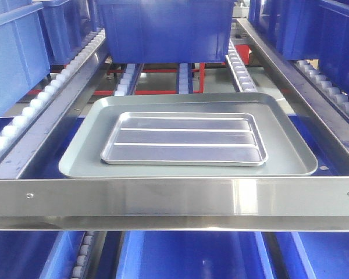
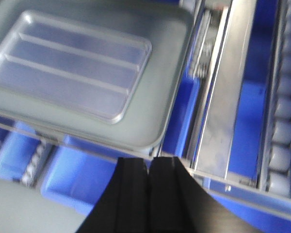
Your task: Grab silver tray and stack on right shelf
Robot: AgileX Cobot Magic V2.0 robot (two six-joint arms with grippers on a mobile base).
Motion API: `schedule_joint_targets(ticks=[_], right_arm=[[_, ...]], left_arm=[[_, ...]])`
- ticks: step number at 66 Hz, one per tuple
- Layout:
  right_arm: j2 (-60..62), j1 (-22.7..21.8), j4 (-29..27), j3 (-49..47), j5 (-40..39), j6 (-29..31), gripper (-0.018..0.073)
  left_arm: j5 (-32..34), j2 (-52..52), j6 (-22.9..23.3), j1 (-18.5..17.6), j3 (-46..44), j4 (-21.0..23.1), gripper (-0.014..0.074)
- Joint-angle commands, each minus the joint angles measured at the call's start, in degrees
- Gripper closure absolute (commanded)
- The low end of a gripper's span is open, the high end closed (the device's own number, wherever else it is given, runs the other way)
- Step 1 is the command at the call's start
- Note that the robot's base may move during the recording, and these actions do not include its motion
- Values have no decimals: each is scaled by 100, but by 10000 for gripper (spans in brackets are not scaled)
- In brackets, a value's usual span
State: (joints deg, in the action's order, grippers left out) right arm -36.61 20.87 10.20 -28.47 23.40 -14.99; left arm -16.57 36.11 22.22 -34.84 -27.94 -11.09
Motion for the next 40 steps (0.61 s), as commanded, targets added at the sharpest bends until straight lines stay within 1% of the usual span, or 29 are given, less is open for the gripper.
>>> schedule_joint_targets(ticks=[1,6,11,40], right_arm=[[554,-20,83,-148,-577,90,503],[977,-20,83,-143,-708,90,503],[1164,-20,83,-143,-797,90,503],[1174,-20,83,-143,-807,90,503]], left_arm=[[526,-523,23,-40,-157,-68,697],[525,-831,23,-40,-157,-159,697],[502,-950,23,-40,-157,-159,697],[488,-950,23,-40,-157,-148,697]])
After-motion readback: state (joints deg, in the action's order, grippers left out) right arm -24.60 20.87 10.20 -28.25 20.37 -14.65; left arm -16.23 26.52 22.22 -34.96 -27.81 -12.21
